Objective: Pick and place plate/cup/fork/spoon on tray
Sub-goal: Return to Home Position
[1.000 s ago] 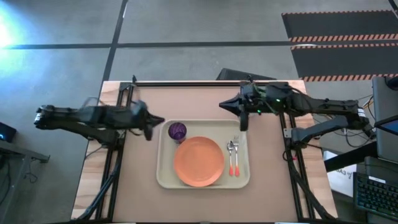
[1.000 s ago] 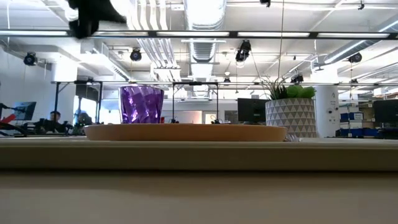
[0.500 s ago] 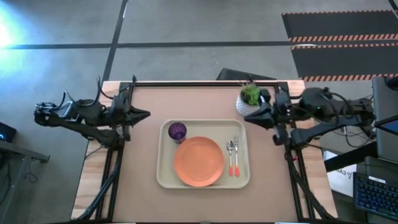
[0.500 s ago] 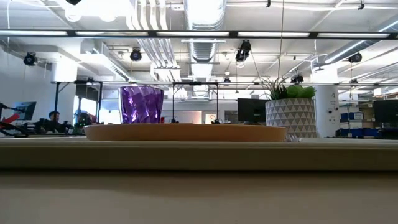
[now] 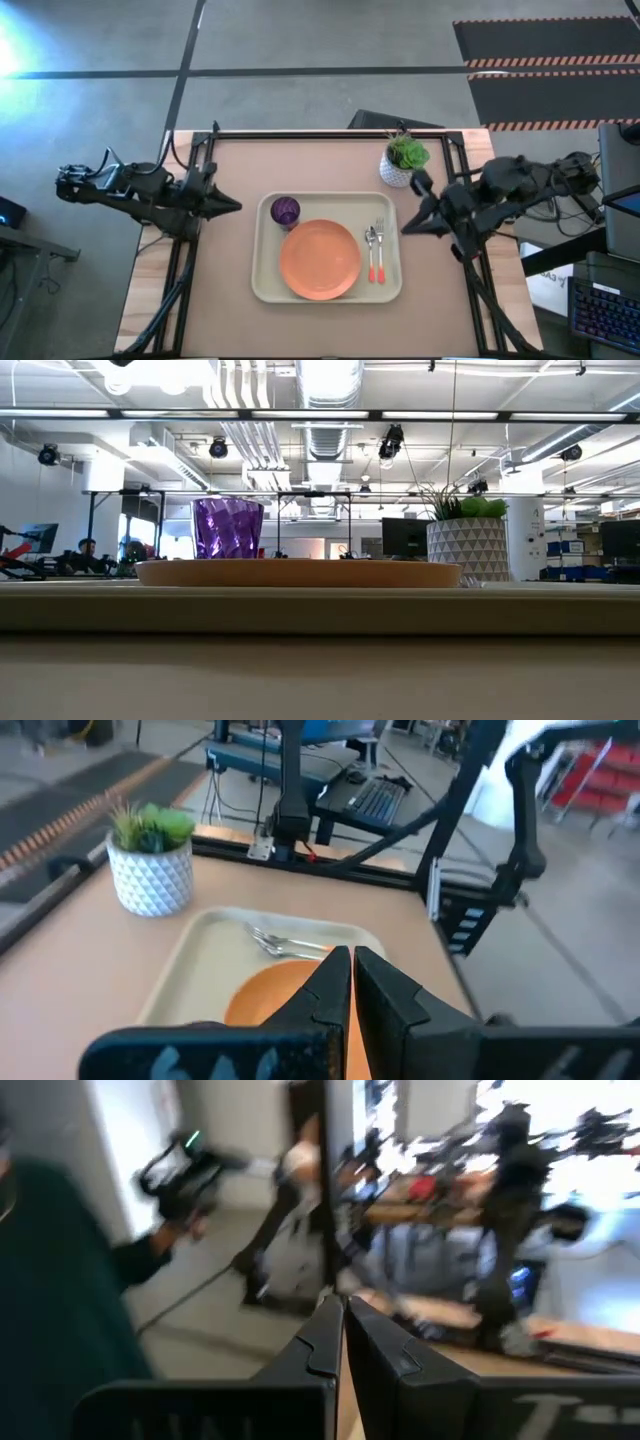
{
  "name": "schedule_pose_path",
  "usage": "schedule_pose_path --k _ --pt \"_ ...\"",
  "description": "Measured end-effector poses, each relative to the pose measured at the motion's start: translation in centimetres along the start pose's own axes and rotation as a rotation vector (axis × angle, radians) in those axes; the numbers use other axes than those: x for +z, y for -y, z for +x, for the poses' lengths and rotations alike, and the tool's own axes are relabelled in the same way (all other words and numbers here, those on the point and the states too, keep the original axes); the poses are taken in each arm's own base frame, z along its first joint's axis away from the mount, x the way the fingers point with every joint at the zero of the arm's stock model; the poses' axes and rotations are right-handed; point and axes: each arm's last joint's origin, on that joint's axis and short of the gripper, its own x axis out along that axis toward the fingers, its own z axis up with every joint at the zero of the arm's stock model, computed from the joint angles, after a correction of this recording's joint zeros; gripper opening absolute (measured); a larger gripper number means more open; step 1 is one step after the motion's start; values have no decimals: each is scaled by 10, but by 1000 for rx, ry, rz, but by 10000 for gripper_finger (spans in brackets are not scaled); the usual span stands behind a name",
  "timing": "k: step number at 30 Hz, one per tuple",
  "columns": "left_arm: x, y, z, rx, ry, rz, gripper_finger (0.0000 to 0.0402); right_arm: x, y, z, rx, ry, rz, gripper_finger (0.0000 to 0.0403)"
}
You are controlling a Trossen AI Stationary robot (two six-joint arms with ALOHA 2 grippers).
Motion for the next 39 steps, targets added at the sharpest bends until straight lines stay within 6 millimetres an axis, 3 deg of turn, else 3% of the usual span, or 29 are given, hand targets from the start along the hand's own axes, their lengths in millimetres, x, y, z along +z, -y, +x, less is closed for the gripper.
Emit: schedule_pose_path --k 4,9,13,16,18,27,35,39 --pt "2 1 -2 -23 6 -51 0 -10 -3 2 45 -98 18 9" --pt "1 8 -13 -337 -5 174 0 -15 -7 -19 62 -179 -39 9" --pt "-2 7 -28 -428 32 221 0 -19 -10 -42 72 -182 -60 9" --pt "-11 4 -37 -430 55 248 0 -25 -16 -85 71 -91 -60 9" --pt "-19 1 -43 -434 85 266 0 -40 -17 -103 61 -69 -26 9" --pt "-67 -13 -51 -451 272 298 0 -106 -16 -126 59 62 -4 9" --pt "-105 -21 -39 -464 347 301 0 -152 -15 -140 74 192 47 9" --pt "-120 -22 -26 -494 357 304 0 -174 -12 -132 57 180 69 9"
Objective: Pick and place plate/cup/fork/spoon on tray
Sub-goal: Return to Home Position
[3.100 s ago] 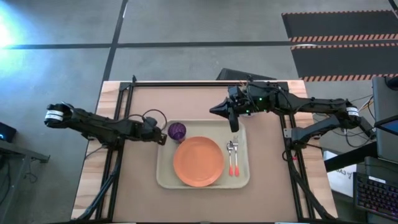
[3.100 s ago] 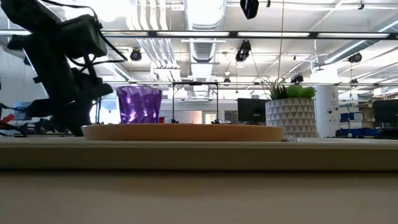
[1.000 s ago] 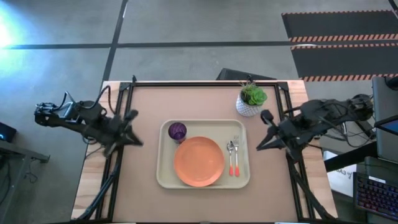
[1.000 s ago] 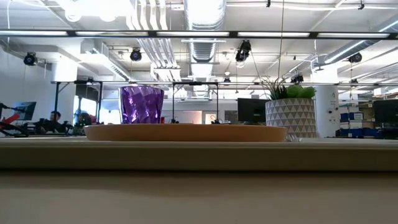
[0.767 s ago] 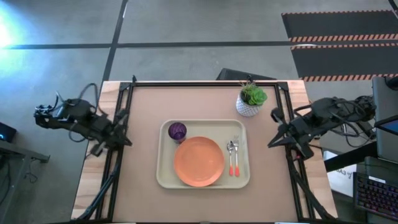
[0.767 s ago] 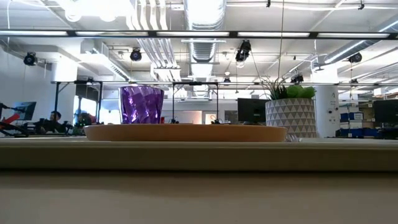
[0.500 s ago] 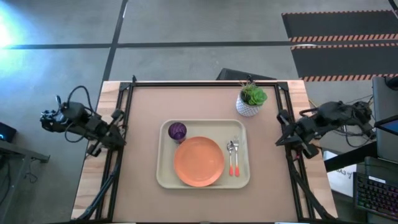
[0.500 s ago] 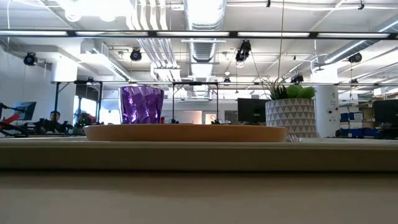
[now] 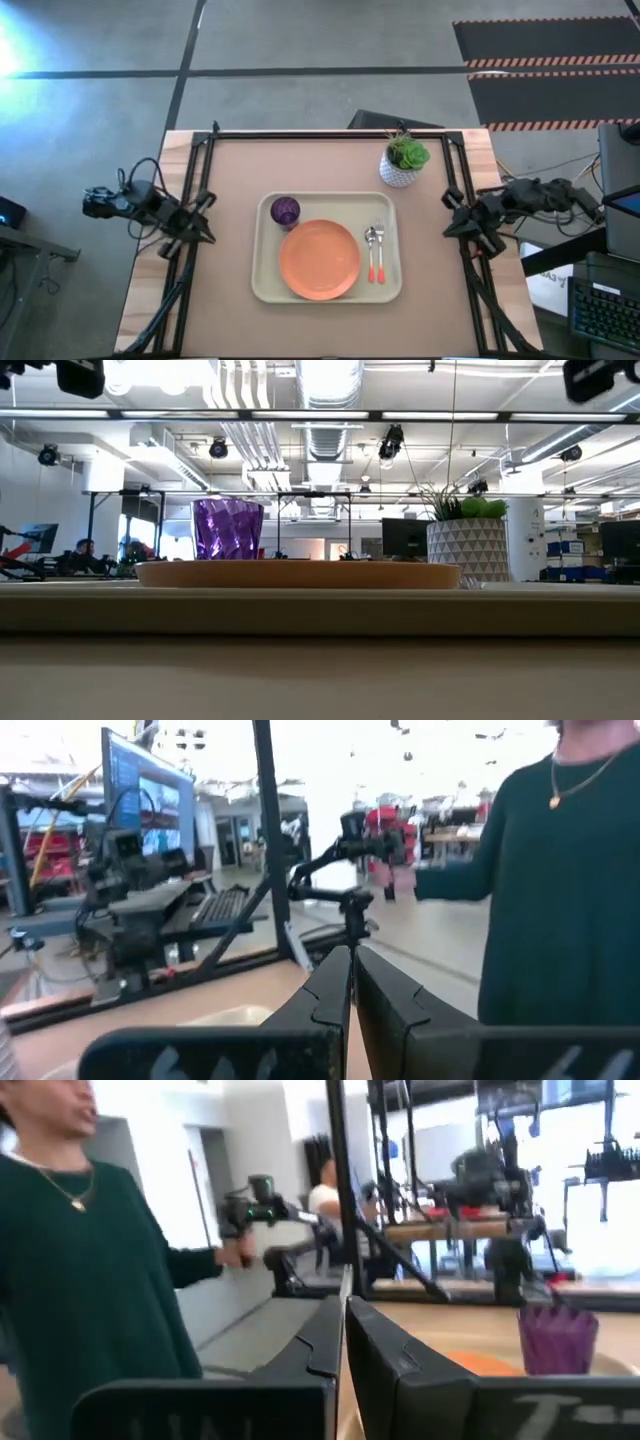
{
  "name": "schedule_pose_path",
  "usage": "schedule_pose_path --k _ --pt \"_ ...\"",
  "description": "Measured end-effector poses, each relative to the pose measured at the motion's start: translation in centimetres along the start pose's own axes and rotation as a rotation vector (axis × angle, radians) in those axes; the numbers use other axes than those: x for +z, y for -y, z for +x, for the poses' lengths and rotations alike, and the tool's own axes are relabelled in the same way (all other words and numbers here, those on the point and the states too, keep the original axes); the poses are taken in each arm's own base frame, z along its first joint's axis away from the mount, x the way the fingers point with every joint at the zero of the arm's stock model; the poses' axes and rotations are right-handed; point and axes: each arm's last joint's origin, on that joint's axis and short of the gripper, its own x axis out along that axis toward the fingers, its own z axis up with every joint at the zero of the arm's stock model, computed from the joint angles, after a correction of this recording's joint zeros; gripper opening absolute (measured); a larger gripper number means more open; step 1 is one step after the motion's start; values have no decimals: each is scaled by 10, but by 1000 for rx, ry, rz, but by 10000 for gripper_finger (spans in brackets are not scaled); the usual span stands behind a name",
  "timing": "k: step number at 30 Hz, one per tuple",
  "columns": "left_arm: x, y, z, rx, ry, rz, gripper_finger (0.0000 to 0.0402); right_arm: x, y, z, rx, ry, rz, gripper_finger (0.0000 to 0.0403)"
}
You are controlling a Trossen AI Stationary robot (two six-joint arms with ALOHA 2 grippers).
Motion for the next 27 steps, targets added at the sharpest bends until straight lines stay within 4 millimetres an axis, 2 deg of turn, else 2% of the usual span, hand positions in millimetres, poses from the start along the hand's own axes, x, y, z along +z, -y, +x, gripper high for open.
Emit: schedule_pose_path --k 3,9,13,21,27 --pt "-12 -2 7 -5 25 -14 0 -2 2 6 -3 30 8 9" --pt "-48 -3 16 -5 81 3 0 -21 6 12 0 75 -38 9" --pt "-68 -4 19 20 93 32 0 -36 11 15 -63 66 -24 9" --pt "-69 -12 17 303 53 130 0 -46 16 17 -197 59 -139 9" --pt "-77 -13 17 330 -17 61 0 -56 19 16 -239 -38 -136 9"
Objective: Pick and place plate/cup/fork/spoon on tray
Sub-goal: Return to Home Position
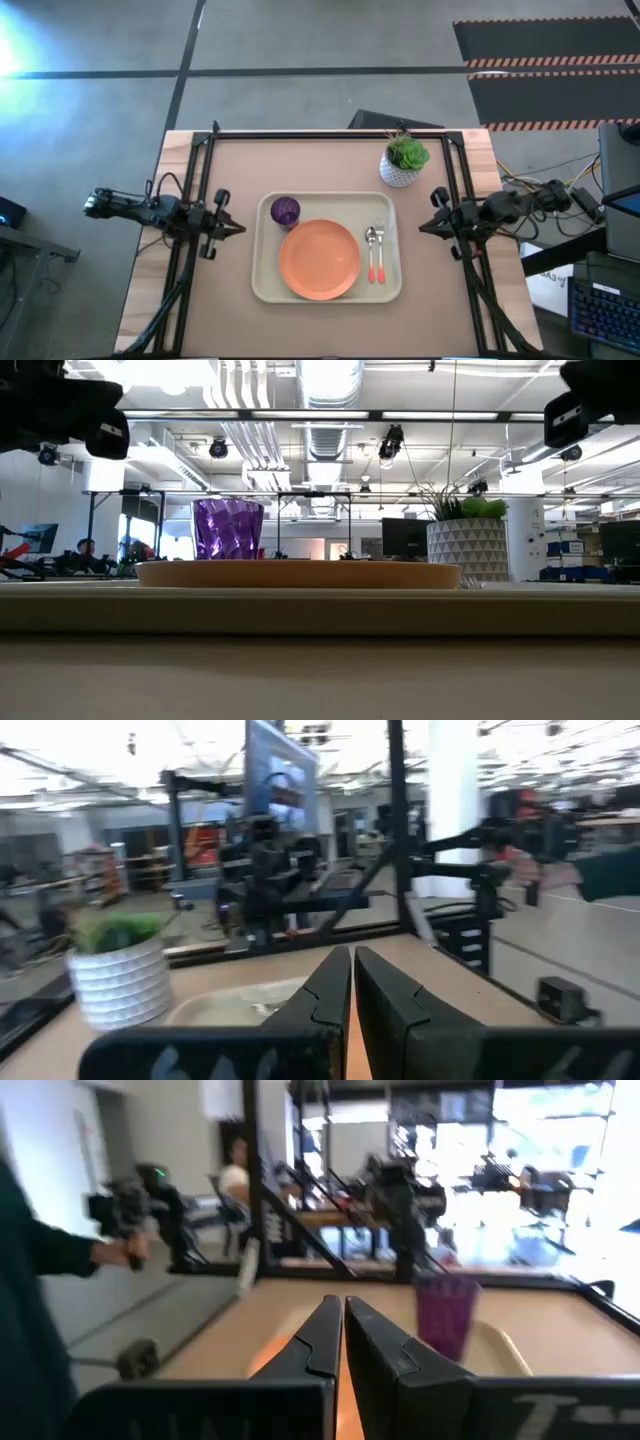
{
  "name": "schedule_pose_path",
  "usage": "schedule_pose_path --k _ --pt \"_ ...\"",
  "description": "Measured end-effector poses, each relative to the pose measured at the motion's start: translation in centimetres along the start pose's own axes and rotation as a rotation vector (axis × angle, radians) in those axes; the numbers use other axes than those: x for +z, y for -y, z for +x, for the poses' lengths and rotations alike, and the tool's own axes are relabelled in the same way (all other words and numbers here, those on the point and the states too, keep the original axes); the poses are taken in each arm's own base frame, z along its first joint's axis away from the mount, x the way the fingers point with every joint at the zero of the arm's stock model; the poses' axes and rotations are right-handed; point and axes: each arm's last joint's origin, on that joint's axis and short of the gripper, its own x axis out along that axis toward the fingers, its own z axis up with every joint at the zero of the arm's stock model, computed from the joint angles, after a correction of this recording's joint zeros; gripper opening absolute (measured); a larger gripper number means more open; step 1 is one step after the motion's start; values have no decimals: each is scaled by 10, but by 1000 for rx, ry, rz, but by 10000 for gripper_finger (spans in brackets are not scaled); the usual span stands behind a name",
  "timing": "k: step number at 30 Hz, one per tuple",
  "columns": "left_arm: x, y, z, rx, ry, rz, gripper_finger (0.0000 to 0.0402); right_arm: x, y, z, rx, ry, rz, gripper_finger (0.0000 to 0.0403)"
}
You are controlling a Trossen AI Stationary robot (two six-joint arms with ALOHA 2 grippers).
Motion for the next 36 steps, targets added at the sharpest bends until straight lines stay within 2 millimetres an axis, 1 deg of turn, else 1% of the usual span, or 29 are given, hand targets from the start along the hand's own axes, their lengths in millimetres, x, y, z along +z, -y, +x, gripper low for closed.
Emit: schedule_pose_path --k 5,8,13,16,18,22,25,29,36 --pt "-2 -5 0 155 -32 24 0 -5 4 -1 -121 -69 -83 9" --pt "-2 -6 -1 213 -38 27 0 -7 4 -1 -138 -95 -105 9" --pt "-5 -5 -1 188 -63 -3 0 -15 2 -2 -69 -164 -52 9" --pt "-5 -5 -1 187 -58 -10 0 -16 0 -1 14 -169 -56 9" --pt "-5 -5 -1 179 -54 -10 0 -17 -1 -1 38 -175 -55 9" --pt "-5 -5 -1 160 -55 -10 0 -25 0 -1 30 -222 -40 9" --pt "-5 -5 -1 159 -56 -11 0 -27 0 -1 30 -229 -79 9" --pt "-5 -5 -1 156 -50 -11 0 -26 0 -1 26 -222 -133 9" --pt "-2 -4 0 124 -18 47 0 -17 8 -2 -70 -190 -183 9"
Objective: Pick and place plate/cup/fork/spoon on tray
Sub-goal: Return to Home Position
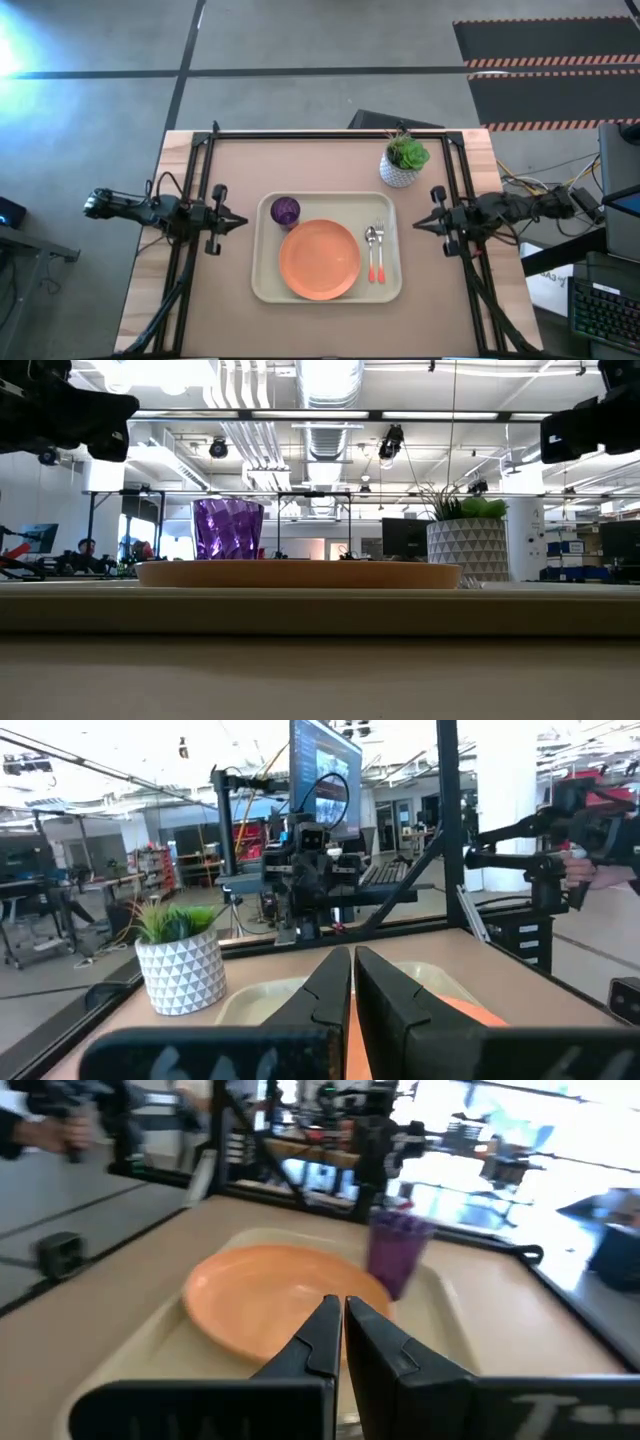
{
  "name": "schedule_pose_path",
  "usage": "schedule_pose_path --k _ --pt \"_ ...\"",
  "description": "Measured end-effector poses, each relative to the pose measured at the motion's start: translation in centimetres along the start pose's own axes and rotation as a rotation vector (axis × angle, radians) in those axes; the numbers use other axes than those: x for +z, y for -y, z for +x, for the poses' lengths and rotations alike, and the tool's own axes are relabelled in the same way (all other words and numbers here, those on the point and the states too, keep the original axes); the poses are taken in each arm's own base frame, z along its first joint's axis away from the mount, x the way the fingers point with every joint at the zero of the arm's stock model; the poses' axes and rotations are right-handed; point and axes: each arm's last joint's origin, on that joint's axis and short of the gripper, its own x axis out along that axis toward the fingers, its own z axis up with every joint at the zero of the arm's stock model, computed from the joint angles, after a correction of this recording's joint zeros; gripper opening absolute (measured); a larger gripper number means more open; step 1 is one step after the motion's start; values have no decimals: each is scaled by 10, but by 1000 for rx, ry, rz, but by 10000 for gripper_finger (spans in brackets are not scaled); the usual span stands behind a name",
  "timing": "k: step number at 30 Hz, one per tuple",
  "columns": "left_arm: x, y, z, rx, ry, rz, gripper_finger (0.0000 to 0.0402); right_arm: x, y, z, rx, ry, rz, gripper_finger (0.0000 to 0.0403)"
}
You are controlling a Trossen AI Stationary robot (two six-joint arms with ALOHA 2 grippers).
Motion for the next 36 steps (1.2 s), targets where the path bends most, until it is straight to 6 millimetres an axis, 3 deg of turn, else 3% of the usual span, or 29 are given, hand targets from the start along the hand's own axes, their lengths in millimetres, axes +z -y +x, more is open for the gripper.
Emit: schedule_pose_path --k 5,13,36 --pt "1 -4 0 54 9 31 0 7 11 -3 -98 10 -20 9" --pt "-1 -10 1 83 0 -8 0 9 18 -6 -84 23 3 9" --pt "-3 -9 1 36 -21 -8 0 0 16 -4 -40 -35 15 9"
